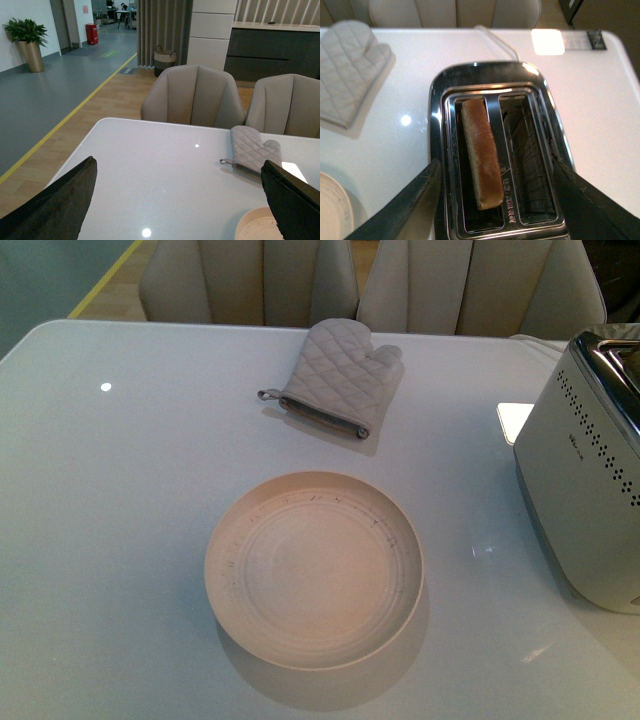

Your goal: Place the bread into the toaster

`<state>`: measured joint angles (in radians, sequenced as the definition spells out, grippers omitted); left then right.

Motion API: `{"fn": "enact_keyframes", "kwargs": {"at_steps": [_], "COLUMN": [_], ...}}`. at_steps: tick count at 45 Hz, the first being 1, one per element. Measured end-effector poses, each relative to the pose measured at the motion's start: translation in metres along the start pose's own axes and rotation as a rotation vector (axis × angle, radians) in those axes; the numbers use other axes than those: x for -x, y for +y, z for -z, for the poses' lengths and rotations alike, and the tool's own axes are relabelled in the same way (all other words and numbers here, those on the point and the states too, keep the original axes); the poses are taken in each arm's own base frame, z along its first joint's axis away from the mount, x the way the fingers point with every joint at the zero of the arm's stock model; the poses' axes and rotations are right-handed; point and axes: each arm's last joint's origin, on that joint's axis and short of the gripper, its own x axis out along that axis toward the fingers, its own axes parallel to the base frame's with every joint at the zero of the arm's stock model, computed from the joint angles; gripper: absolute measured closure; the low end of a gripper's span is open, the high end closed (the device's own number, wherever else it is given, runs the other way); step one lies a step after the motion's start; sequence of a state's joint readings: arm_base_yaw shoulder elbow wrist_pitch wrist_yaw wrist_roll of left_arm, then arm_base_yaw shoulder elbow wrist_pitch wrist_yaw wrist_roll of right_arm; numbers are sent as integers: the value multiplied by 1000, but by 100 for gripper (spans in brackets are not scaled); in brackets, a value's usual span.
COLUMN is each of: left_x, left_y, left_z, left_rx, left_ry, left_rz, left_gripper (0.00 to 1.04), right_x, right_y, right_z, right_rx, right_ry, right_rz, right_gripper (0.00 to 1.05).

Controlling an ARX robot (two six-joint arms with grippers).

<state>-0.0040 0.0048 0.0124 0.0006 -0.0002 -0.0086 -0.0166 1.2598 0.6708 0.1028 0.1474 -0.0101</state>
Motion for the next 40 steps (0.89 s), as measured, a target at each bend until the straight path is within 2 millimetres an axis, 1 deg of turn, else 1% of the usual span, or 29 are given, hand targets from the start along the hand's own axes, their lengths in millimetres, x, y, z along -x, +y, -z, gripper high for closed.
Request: {"fn": "enact_keyframes", "kwargs": {"at_steps": [2,4,6,8,11,13,14,16,22,30,32,33,40], "left_x": [0,0,0,0,0,0,0,0,0,0,0,0,0], "left_y": [0,0,0,0,0,0,0,0,0,0,0,0,0], "left_z": [0,0,0,0,0,0,0,0,0,0,0,0,0], "left_rx": [0,0,0,0,0,0,0,0,0,0,0,0,0], "left_ry": [0,0,0,0,0,0,0,0,0,0,0,0,0], "left_rz": [0,0,0,0,0,1,0,0,0,0,0,0,0], "left_gripper": [7,7,7,7,7,7,7,7,7,7,7,7,7], "right_x": [14,32,48,56,70,75,76,78,77,83,84,85,88], "right_y": [-3,-7,-9,-8,-6,-4,-4,-4,-4,-5,-5,-5,-6], "right_z": [-6,-10,-11,-10,-2,3,5,12,46,63,66,68,80], "right_rx": [-12,-30,-43,-50,-49,-46,-45,-46,-42,-44,-44,-40,-44], "right_ry": [-54,-109,-170,-252,-413,-478,-488,-506,-464,-478,-480,-480,-481], "right_rz": [17,45,59,8,-112,-151,-155,-159,-160,-158,-158,-157,-158], "right_gripper": [22,12,8,13,23,30,31,38,68,97,102,103,103]}}
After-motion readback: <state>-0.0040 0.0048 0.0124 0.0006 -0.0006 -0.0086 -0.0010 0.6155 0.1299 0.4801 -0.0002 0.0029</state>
